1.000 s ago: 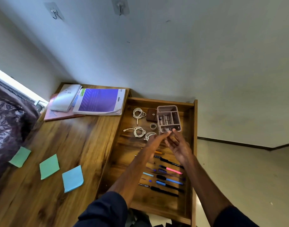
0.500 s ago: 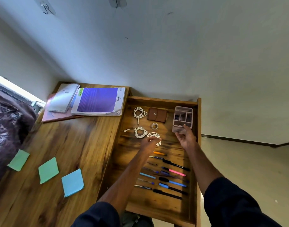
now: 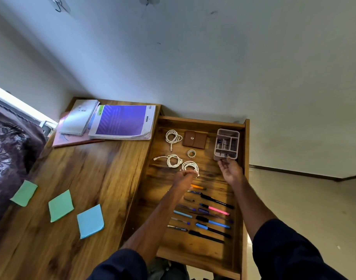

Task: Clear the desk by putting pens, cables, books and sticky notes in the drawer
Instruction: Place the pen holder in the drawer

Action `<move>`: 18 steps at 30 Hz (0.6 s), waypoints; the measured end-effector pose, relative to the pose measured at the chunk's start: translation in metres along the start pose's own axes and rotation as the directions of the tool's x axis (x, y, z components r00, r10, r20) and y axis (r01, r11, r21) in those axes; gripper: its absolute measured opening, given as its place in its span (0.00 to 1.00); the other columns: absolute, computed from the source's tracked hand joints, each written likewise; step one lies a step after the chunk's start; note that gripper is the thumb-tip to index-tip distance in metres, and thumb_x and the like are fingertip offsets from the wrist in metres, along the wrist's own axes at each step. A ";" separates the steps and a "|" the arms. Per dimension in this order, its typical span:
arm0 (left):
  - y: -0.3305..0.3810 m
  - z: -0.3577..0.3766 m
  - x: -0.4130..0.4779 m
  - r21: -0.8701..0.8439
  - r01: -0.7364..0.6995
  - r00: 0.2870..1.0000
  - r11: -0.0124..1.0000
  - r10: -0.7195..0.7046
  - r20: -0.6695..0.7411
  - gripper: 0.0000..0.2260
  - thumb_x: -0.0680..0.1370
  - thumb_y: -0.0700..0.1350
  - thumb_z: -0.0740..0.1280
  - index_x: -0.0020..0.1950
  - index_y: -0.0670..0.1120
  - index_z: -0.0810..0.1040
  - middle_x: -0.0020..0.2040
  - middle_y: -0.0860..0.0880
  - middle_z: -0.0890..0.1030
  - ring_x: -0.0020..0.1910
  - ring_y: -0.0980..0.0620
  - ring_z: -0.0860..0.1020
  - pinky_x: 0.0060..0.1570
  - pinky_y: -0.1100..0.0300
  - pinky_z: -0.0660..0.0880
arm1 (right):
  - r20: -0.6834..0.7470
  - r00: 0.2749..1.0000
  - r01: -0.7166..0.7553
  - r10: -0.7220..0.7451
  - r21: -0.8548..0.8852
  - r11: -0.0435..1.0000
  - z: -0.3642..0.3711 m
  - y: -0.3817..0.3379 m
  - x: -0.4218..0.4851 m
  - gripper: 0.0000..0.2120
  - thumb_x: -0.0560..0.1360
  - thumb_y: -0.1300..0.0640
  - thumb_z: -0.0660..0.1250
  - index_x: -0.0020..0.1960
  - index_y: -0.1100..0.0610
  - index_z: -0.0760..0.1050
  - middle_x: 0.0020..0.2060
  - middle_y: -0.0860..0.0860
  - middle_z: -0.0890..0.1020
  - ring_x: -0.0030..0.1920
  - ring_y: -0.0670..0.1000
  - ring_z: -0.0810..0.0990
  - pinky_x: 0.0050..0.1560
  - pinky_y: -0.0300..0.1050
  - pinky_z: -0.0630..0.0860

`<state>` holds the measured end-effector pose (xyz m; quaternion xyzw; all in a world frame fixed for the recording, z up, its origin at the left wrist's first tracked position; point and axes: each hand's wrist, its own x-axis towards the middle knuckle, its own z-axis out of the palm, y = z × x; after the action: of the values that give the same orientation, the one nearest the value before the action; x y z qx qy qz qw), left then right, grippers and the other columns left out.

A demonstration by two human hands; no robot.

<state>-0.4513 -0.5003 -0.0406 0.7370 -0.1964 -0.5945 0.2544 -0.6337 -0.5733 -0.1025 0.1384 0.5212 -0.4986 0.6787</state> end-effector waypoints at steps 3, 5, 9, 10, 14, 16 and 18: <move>-0.004 0.002 -0.002 -0.027 0.011 1.000 1.000 -0.011 -0.011 0.05 0.78 0.41 0.71 0.44 0.50 0.81 0.43 0.49 0.81 0.39 0.55 0.77 0.37 0.61 0.74 | 0.015 0.999 -0.030 0.032 -0.119 0.992 0.001 -0.001 -0.005 0.17 0.80 0.68 0.63 0.69 0.62 0.71 0.69 0.60 0.75 0.71 0.57 0.72 0.72 0.51 0.69; -0.009 0.003 -0.005 -0.031 0.017 1.000 0.999 -0.017 -0.017 0.05 0.78 0.40 0.70 0.44 0.49 0.81 0.42 0.48 0.80 0.36 0.55 0.75 0.34 0.62 0.72 | 0.016 0.999 -0.037 0.041 -0.194 0.980 0.001 0.001 -0.010 0.18 0.80 0.68 0.63 0.69 0.62 0.70 0.71 0.60 0.73 0.74 0.57 0.69 0.75 0.52 0.66; -0.015 0.009 -0.015 -0.037 0.018 0.999 0.999 -0.020 -0.038 0.07 0.79 0.39 0.69 0.43 0.49 0.80 0.40 0.49 0.79 0.35 0.55 0.75 0.33 0.63 0.72 | 0.037 0.996 -0.058 0.076 -0.354 0.934 -0.007 0.013 -0.030 0.19 0.80 0.65 0.64 0.70 0.64 0.70 0.73 0.61 0.70 0.74 0.58 0.67 0.74 0.51 0.67; -0.015 0.010 -0.018 -0.041 0.018 0.999 0.999 -0.020 -0.043 0.07 0.78 0.39 0.69 0.43 0.49 0.80 0.40 0.49 0.79 0.35 0.55 0.75 0.34 0.63 0.72 | 0.047 0.996 -0.057 0.082 -0.392 0.918 -0.009 0.016 -0.035 0.20 0.79 0.65 0.65 0.71 0.64 0.69 0.73 0.62 0.69 0.74 0.58 0.67 0.74 0.51 0.67; -0.016 0.018 -0.032 -0.073 0.010 0.998 0.997 -0.014 -0.060 0.07 0.78 0.39 0.69 0.42 0.49 0.80 0.38 0.49 0.80 0.33 0.55 0.76 0.27 0.65 0.72 | 0.110 0.987 -0.045 0.120 -0.526 0.850 -0.021 0.024 -0.059 0.20 0.79 0.63 0.66 0.70 0.65 0.70 0.74 0.62 0.68 0.75 0.59 0.66 0.74 0.53 0.67; -0.018 0.022 -0.036 -0.091 0.008 0.997 0.996 -0.015 -0.074 0.06 0.77 0.39 0.70 0.43 0.49 0.80 0.39 0.48 0.80 0.33 0.55 0.77 0.26 0.65 0.72 | 0.128 0.981 -0.042 0.142 -0.579 0.814 -0.027 0.024 -0.066 0.21 0.79 0.62 0.67 0.70 0.64 0.70 0.73 0.62 0.69 0.74 0.60 0.67 0.73 0.53 0.68; -0.021 0.024 -0.044 -0.120 0.003 0.997 0.993 -0.012 -0.077 0.05 0.78 0.39 0.70 0.44 0.49 0.81 0.39 0.48 0.81 0.33 0.55 0.78 0.26 0.65 0.72 | 0.148 0.976 -0.036 0.160 -0.617 0.786 -0.032 0.023 -0.072 0.20 0.78 0.61 0.68 0.69 0.63 0.71 0.71 0.62 0.71 0.72 0.59 0.70 0.71 0.53 0.71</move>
<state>-0.4845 -0.4614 -0.0234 0.7436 -0.1477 -0.5771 0.3034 -0.6298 -0.5016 -0.0630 -0.1102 0.5782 -0.2782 0.7590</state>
